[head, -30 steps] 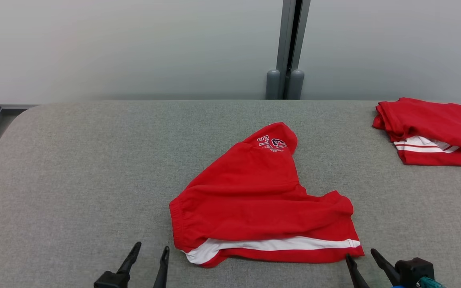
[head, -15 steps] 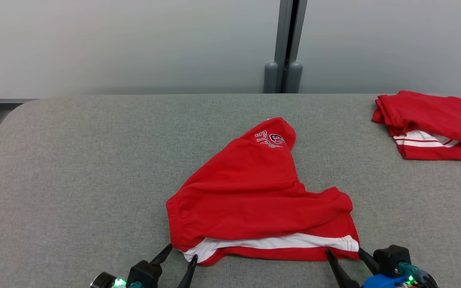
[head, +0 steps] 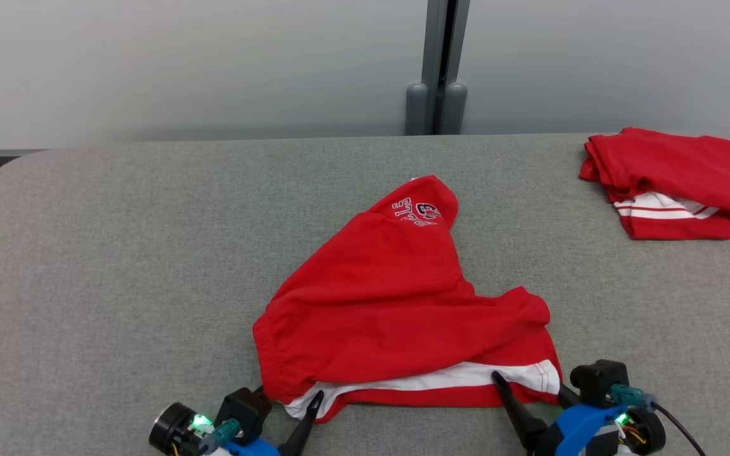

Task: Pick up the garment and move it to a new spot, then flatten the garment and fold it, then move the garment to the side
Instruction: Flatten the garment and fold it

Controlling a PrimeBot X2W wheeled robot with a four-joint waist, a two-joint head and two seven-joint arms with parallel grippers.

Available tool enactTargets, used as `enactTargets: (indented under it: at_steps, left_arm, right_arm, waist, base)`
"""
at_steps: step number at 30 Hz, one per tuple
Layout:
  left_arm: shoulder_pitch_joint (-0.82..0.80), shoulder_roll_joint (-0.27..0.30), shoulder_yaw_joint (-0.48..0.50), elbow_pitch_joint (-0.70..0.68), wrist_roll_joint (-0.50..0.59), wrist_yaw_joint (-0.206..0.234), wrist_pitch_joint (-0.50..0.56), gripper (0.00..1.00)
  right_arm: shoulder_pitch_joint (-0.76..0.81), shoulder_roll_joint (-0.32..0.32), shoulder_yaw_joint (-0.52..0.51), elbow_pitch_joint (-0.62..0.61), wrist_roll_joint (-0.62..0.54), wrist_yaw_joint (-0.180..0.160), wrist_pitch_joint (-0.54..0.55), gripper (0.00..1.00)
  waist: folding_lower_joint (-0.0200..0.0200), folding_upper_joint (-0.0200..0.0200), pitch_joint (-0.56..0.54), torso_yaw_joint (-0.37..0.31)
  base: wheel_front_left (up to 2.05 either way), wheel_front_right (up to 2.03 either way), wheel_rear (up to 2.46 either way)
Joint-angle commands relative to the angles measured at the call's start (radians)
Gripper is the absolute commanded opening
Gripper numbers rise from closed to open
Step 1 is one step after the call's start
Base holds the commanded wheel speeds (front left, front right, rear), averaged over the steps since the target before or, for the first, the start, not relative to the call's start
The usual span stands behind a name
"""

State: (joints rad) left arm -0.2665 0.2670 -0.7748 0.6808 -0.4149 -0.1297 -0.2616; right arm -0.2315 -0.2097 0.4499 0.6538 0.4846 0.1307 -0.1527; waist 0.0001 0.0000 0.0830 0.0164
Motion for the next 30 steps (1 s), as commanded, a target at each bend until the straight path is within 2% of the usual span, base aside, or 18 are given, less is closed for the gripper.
enactTargets:
  at_steps: [1,3,4,5,6,7,8,15,23,30]
  left_arm:
    - [-0.024,0.003,-0.005,0.004,-0.007,-0.001,-0.004,1.0]
    - [-0.033,0.005,-0.018,0.009,-0.021,-0.001,-0.004,1.0]
    - [-0.037,0.006,-0.026,0.013,-0.027,-0.001,-0.004,0.95]
    - [-0.04,0.007,-0.033,0.016,-0.034,-0.001,-0.004,0.65]
    - [-0.042,0.009,-0.038,0.022,-0.041,-0.001,-0.004,0.26]
    - [-0.045,0.009,-0.045,0.026,-0.048,-0.001,-0.004,0.0]
    - [-0.048,0.01,-0.053,0.028,-0.055,-0.001,-0.004,0.0]
    - [-0.01,0.041,-0.058,-0.033,-0.094,-0.001,-0.005,0.0]
    - [0.002,0.104,-0.002,-0.238,-0.102,0.014,-0.004,0.0]
    - [-0.106,0.17,0.075,-0.41,-0.125,0.025,0.038,0.0]
  right_arm:
    - [-0.023,0.002,0.009,0.01,0.019,0.0,-0.01,1.0]
    - [-0.043,0.0,0.03,0.03,0.039,0.0,-0.022,1.0]
    - [-0.052,-0.002,0.043,0.038,0.047,0.0,-0.029,1.0]
    - [-0.06,-0.004,0.054,0.047,0.055,0.0,-0.036,1.0]
    - [-0.067,-0.005,0.066,0.053,0.063,0.0,-0.045,0.83]
    - [-0.076,-0.006,0.076,0.055,0.072,0.0,-0.055,0.27]
    - [-0.081,-0.009,0.083,0.061,0.081,0.0,-0.064,0.0]
    - [-0.061,-0.039,0.119,0.037,0.115,0.0,-0.105,0.0]
    - [-0.053,-0.097,0.077,-0.137,0.09,0.0,-0.113,0.0]
    - [-0.174,-0.119,0.046,-0.269,0.03,0.0,-0.111,0.0]
  waist:
    - [-0.0001,0.0,0.002,0.0]
    - [-0.0001,0.0,0.005,0.001]
    - [-0.0001,0.0,0.006,0.001]
    - [-0.0001,0.0,0.006,0.001]
    - [-0.0001,0.0,0.006,0.002]
    - [-0.0001,0.0,0.006,0.002]
    - [-0.0001,0.0,0.004,0.003]
    - [-0.0001,0.0,-0.024,0.008]
    - [-0.0001,0.0,-0.026,0.014]
    - [-0.0001,0.0,0.026,0.01]
  base:
    - [0.0,0.0,0.0]
    - [0.0,0.0,0.0]
    - [0.0,0.0,0.0]
    - [0.0,0.0,0.0]
    - [0.0,0.0,0.0]
    - [0.0,0.0,0.0]
    - [0.0,0.0,0.0]
    - [0.0,0.0,0.0]
    - [0.0,0.0,0.0]
    - [0.0,0.0,0.0]
